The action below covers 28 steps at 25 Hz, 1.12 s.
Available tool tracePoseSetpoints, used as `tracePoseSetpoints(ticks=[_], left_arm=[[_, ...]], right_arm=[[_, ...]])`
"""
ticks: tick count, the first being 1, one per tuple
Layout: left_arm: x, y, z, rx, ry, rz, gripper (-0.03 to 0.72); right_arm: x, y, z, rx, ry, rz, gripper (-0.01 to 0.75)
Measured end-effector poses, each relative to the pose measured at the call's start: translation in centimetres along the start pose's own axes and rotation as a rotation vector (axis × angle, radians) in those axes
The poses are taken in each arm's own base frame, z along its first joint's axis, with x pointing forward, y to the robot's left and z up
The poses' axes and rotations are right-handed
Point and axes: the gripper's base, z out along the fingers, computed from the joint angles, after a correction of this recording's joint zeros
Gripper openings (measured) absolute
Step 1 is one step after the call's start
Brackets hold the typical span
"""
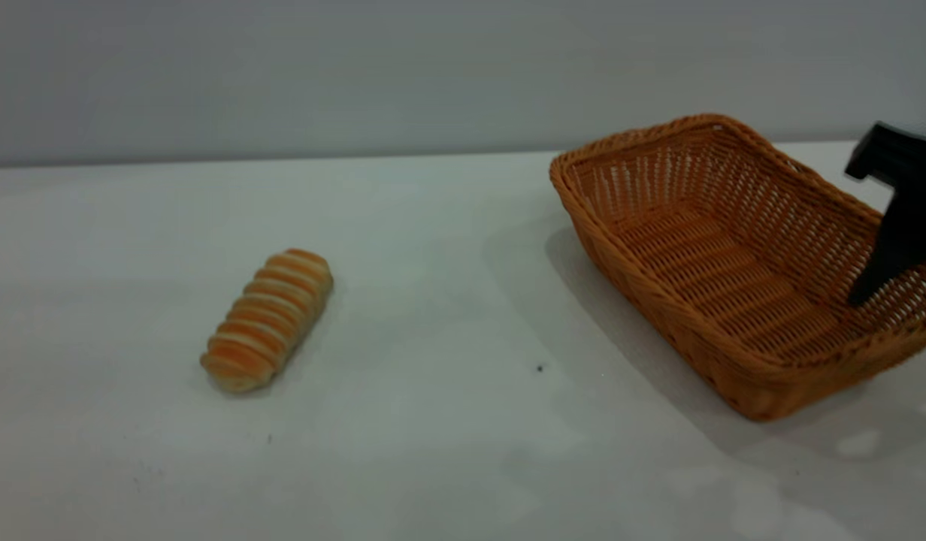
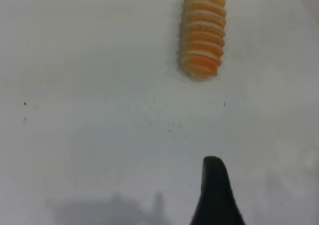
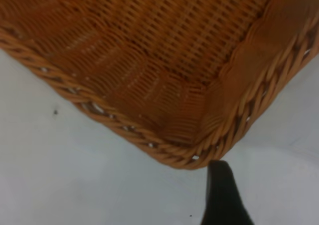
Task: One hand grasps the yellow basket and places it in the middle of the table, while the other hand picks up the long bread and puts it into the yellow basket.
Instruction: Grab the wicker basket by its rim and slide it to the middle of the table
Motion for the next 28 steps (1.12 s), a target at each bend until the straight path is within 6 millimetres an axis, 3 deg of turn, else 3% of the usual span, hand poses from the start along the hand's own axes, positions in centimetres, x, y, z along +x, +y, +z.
tracePoseSetpoints(ticks=[23,26,28], left_arm=[[0.0,0.0,0.0,0.0,-0.005,0.029,0.559],[-0.1,0.0,0.0,0.0,-0.006,0.041,0.559],[-0.1,0.0,0.0,0.0,-0.008,0.046,0.559]], right_arm=[[-1.1,-1.3,6.1,0.046,-0.027,0.05,0.516],[-1.3,-1.1,7.2,0.054,-0.024,0.05,0.476],[-1.4,-1.1,7.9,0.062,-0.018,0.052,0.411]])
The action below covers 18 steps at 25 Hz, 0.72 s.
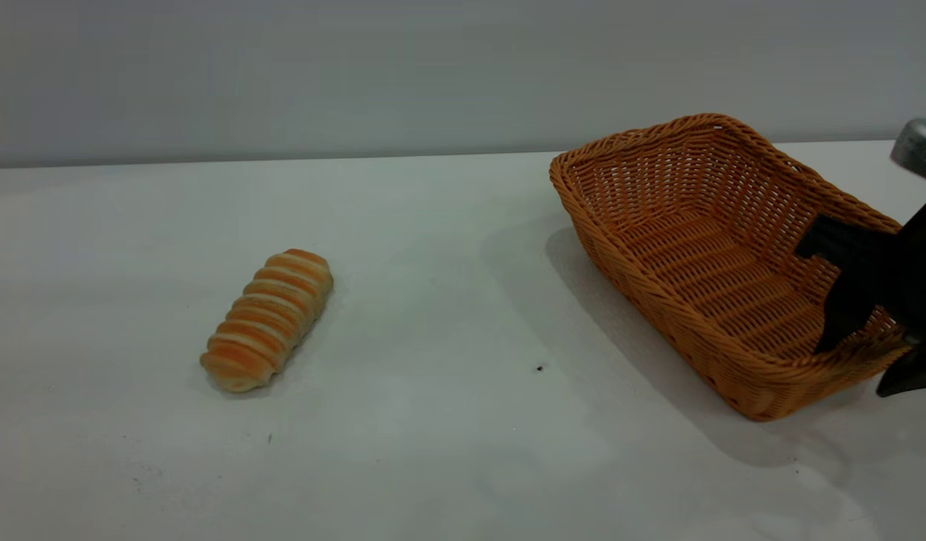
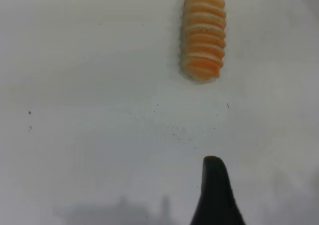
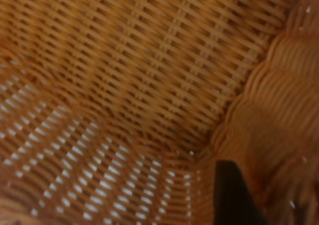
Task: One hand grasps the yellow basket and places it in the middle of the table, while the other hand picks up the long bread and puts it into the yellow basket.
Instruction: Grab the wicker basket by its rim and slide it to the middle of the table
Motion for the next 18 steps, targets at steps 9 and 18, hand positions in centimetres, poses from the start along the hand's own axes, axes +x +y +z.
tracePoseSetpoints(ticks=[9,18], left_arm=[[0.0,0.0,0.0,0.0,-0.001,0.004,0.559],[0.0,0.0,0.0,0.0,-0.002,0.004,0.559]], right_arm=[[-1.1,0.9,1.2,-0.023,-0.034,-0.071,0.099],[-2.3,2.8,0.6,0.01,0.044,-0.263,0.099]])
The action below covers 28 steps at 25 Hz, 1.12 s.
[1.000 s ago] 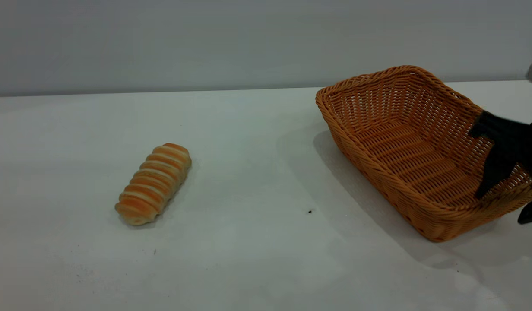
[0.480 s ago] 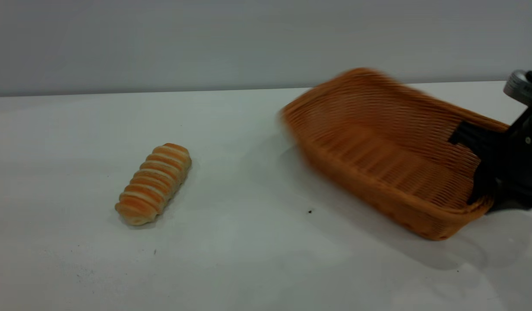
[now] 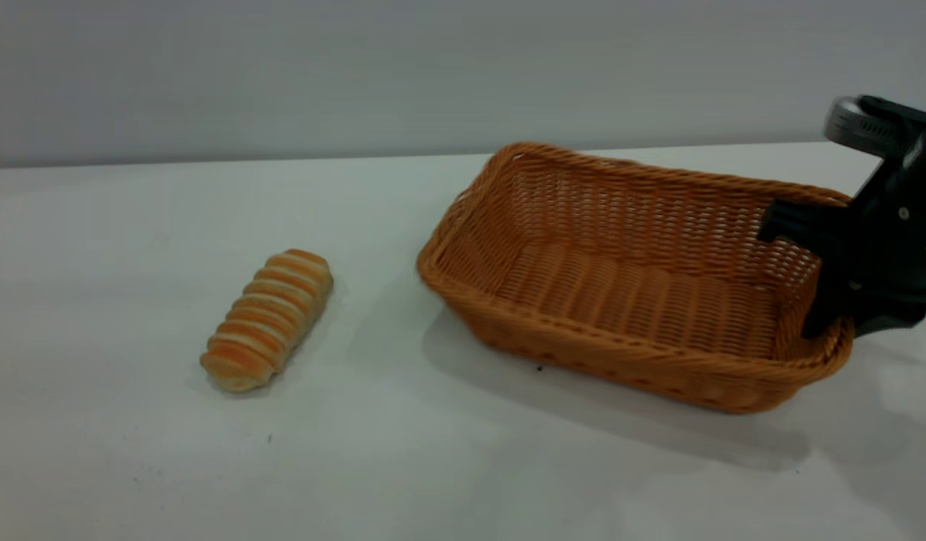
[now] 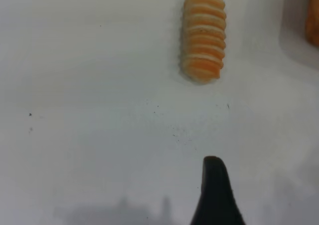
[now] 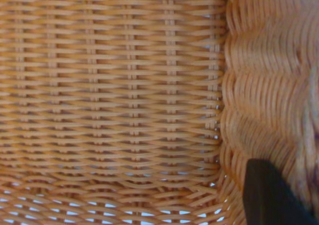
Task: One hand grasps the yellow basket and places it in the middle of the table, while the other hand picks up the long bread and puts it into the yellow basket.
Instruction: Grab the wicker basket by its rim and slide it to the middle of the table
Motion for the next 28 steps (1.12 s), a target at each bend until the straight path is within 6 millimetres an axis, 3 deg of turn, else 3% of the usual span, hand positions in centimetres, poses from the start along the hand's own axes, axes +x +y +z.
tracePoseSetpoints(ticks=[9,17,23,26,28], left_arm=[[0.0,0.0,0.0,0.0,0.0,0.001,0.559],[0.0,0.0,0.0,0.0,0.0,0.001,0.559],[0.0,0.0,0.0,0.0,0.0,0.001,0.559],[0.0,-0.1,0.0,0.007,0.0,-0.006,0.559],[0.0,-0.1,0.0,0.011,-0.001,-0.01,0.559]], right_arm=[[-0.3,1.6,-0.6,-0.081,0.105,-0.168,0.099],[1.7,4.5,-0.2,-0.202,0.12,-0.299,0.099],[1.8,4.5,0.8,-0.189,0.095,-0.339,0.111],[1.3,4.6,0.8,-0.181,0.045,-0.352,0.225],[1.2,4.5,0.9,-0.177,0.027,-0.354,0.351]])
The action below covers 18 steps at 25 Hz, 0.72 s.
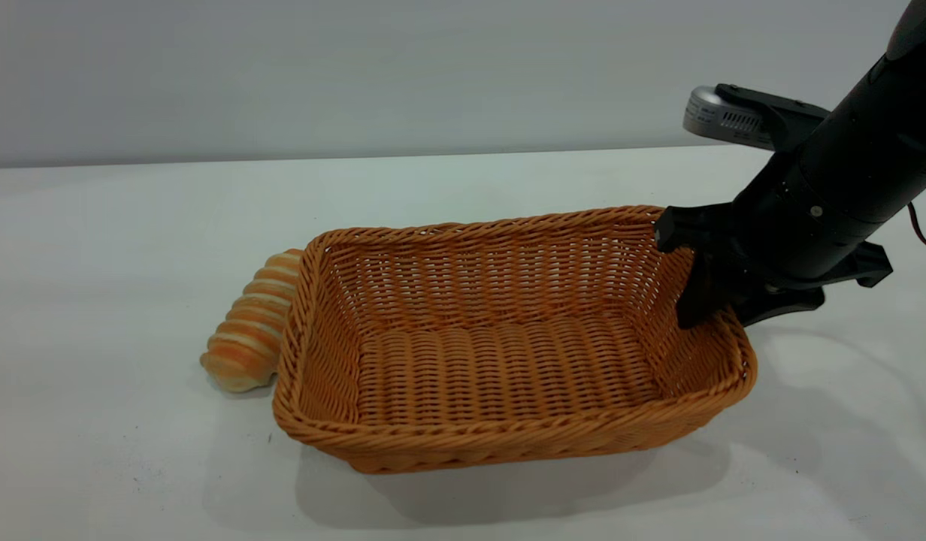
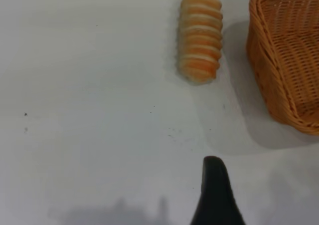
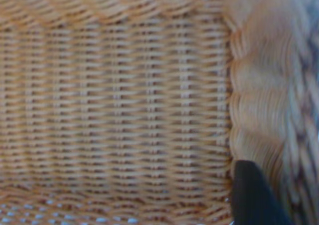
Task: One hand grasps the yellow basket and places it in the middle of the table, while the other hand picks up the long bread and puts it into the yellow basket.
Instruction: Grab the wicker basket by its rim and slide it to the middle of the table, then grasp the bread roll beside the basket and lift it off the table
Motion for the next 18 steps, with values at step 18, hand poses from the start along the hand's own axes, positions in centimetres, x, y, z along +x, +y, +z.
tracePoseSetpoints(ticks=[18], left_arm=[[-1.5,0.5,5.1,-0.014,0.12,-0.073,0.559]], right_arm=[[-2.5,2.4,-9.1,-0.038,-0.217,-0.291,0.571]])
